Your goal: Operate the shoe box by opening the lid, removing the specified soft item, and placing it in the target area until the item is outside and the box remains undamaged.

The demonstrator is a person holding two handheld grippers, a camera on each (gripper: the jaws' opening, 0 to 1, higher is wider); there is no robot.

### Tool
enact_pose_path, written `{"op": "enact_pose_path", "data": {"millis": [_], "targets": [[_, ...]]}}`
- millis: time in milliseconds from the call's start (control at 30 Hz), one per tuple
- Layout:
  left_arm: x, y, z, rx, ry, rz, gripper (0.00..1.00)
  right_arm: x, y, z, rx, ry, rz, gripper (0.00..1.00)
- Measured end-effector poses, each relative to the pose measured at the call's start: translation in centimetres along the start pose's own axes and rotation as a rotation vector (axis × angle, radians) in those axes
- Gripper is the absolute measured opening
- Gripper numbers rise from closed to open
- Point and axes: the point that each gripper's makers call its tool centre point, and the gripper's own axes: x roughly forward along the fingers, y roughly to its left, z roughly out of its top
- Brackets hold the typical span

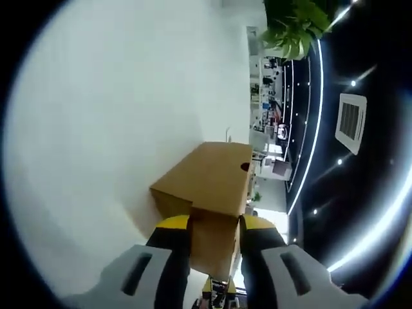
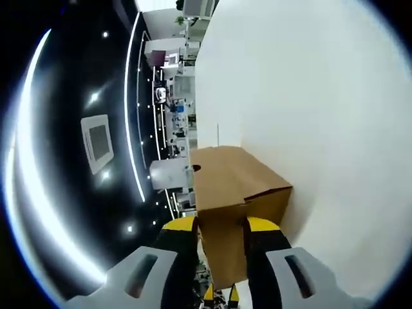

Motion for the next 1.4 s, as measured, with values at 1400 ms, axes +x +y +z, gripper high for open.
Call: {"op": "enact_pose_path", "data": {"millis": [1400], "targets": [[-1.0,-3.0,0.1,0.060,0.031,0.091,0.28,-0.6,3.3,-0.3,0.006,-0.057,0.044,0.26]]}}
